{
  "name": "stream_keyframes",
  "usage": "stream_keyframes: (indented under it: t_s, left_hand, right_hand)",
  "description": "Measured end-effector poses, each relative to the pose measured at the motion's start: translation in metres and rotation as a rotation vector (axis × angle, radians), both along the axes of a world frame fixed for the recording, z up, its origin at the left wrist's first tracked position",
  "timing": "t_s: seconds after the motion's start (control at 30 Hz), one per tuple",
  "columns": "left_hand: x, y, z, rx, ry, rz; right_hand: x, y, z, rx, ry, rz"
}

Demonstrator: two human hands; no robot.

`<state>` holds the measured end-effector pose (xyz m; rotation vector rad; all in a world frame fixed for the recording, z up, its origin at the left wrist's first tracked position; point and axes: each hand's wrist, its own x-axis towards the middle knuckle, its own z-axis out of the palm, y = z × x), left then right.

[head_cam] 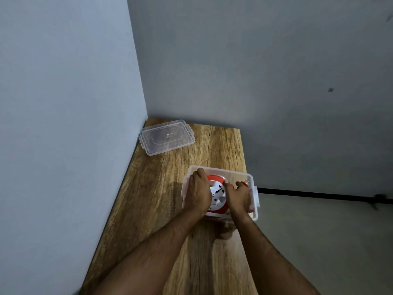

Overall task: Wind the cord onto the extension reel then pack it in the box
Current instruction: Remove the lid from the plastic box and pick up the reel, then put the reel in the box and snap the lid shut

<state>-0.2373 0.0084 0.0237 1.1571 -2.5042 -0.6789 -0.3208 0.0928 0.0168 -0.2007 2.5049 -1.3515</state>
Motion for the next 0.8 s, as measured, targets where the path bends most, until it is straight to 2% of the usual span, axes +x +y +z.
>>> stream_keyframes:
  t_s: [0.47, 0.53, 0.63, 0.73, 0.8]
  left_hand:
    - [0.031, -0.016, -0.004, -0.131, -0.042, 0.036]
    - [0.033, -0.019, -0.003, -0.129, -0.004, 0.044]
    - [0.034, -0.026, 0.004, -0.136, 0.103, 0.058]
    - [0.034, -0.043, 0.015, -0.126, 0.218, 0.105]
    - [0.034, -0.056, 0.023, -0.082, 0.293, 0.157]
  right_hand:
    - [0.026, -0.021, 0.005, 0.022, 0.01, 0.104]
    - [0.028, -0.022, 0.007, 0.039, 0.004, 0.129]
    - [0.023, -0.019, 0.013, 0.168, 0.03, 0.212]
    - [0.015, -0.015, 0.028, 0.408, 0.195, 0.3]
    - [0.009, -0.016, 0.042, 0.465, 0.301, 0.303]
